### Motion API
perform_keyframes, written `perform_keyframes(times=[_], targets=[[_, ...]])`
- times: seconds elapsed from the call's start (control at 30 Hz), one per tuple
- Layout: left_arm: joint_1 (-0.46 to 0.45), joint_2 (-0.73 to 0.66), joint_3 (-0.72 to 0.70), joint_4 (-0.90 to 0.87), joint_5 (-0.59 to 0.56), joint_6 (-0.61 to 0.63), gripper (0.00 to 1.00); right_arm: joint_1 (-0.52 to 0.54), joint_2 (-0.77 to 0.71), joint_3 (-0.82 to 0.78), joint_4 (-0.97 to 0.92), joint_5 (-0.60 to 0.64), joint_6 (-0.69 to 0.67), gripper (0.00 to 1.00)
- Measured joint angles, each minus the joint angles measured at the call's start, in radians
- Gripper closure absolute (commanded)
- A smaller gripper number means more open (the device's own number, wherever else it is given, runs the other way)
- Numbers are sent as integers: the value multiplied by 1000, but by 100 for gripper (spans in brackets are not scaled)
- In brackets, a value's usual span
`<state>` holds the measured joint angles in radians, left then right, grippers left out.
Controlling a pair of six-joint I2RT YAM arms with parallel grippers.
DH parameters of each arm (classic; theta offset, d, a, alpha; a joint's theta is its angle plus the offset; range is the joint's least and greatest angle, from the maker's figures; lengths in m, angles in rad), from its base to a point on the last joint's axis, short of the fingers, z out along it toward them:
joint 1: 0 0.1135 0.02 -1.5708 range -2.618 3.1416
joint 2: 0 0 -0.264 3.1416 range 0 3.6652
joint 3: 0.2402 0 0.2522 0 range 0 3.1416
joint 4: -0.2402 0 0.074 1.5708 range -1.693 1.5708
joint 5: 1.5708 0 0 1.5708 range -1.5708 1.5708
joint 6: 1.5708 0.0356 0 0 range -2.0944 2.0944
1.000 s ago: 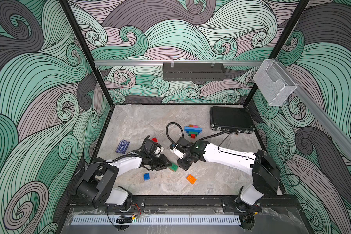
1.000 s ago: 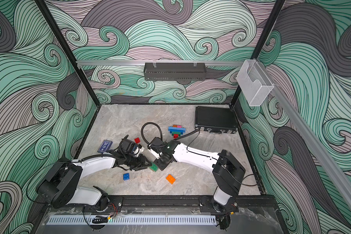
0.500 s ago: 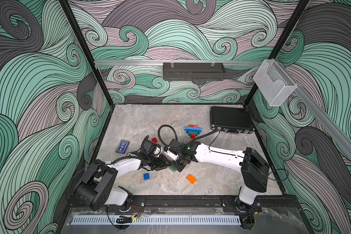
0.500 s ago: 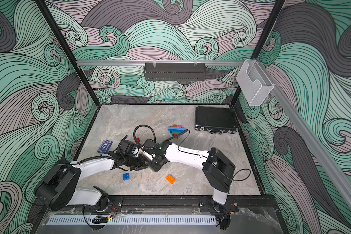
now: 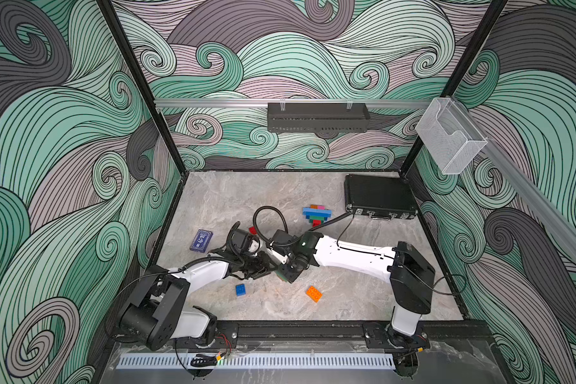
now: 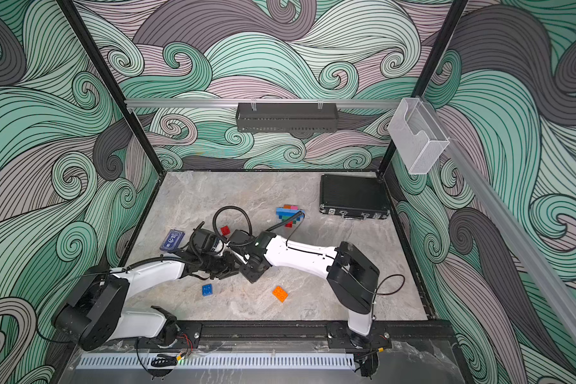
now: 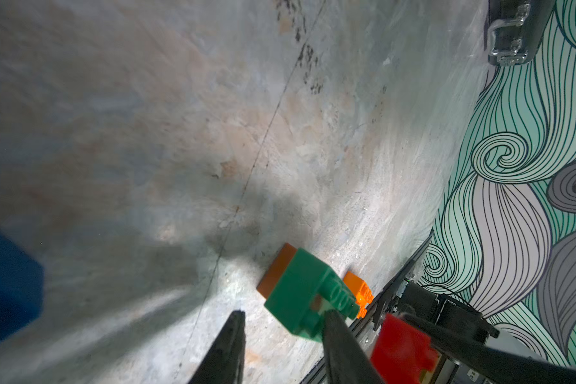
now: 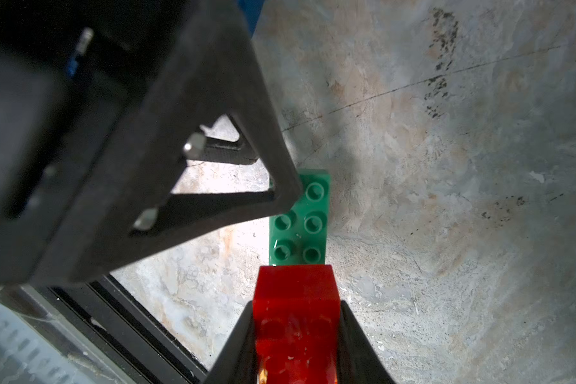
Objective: Assemble a heart with lego
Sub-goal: Assemble the lego brick with the lego brick.
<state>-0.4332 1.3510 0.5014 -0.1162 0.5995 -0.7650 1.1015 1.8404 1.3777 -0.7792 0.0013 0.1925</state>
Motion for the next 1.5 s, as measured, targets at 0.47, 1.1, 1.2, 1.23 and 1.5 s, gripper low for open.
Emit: perform_keyframes(times=[0.47,1.1,1.2,1.23,1.5], targets=[[6,-11,-21,7,1,-7,61,43,84,68,-58,130,24,71],[12,-5,-29,20,6,-13,60,-35,84,82,-78,-62,-191,73],[12,-6,-29,21,-1,-15,59,-47,71,70,-80,-121,-203,73],[12,-7,-29,21,-3,-16,60,-48,64,66,-82,-138,-206,73],[12,-8,-29,23,-9,-26,57,-52,5,65,-94,-140,-227,73]])
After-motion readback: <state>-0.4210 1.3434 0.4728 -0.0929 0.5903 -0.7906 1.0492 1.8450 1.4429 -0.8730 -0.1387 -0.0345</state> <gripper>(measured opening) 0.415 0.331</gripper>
